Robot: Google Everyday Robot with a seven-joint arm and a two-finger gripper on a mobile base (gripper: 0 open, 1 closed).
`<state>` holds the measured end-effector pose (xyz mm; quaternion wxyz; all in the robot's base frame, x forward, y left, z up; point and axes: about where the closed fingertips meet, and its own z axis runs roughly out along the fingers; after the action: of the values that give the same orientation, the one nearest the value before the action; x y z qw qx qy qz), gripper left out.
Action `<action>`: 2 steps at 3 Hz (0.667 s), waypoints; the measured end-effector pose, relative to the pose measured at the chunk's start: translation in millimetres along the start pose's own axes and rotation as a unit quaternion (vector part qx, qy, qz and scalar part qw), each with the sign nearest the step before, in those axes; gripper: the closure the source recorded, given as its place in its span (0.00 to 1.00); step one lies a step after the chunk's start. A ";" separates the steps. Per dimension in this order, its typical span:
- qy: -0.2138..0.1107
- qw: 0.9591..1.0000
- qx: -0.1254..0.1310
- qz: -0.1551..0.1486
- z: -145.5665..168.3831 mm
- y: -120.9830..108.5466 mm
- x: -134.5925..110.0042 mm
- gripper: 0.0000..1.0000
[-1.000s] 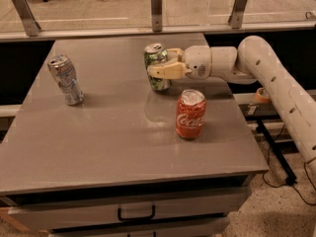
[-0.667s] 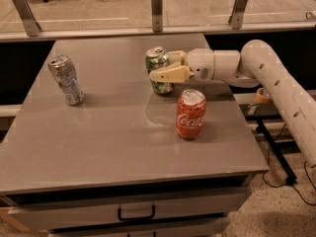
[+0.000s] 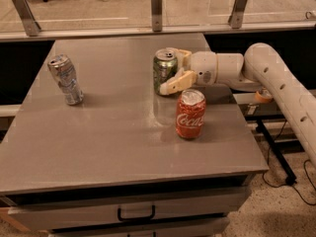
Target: Place green can upright
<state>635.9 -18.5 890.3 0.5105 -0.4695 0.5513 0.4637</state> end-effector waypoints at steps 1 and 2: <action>0.009 1.000 0.010 -0.001 -3.8 5.1 -3.4 0.00; 0.019 1.000 0.016 -0.008 -2.9 6.0 -15.0 0.00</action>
Offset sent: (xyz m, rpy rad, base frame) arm -0.0048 -0.0065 0.0297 -0.0677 -0.0301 -0.0541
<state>630.1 -20.0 905.6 0.5113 -0.4746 0.5639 0.4419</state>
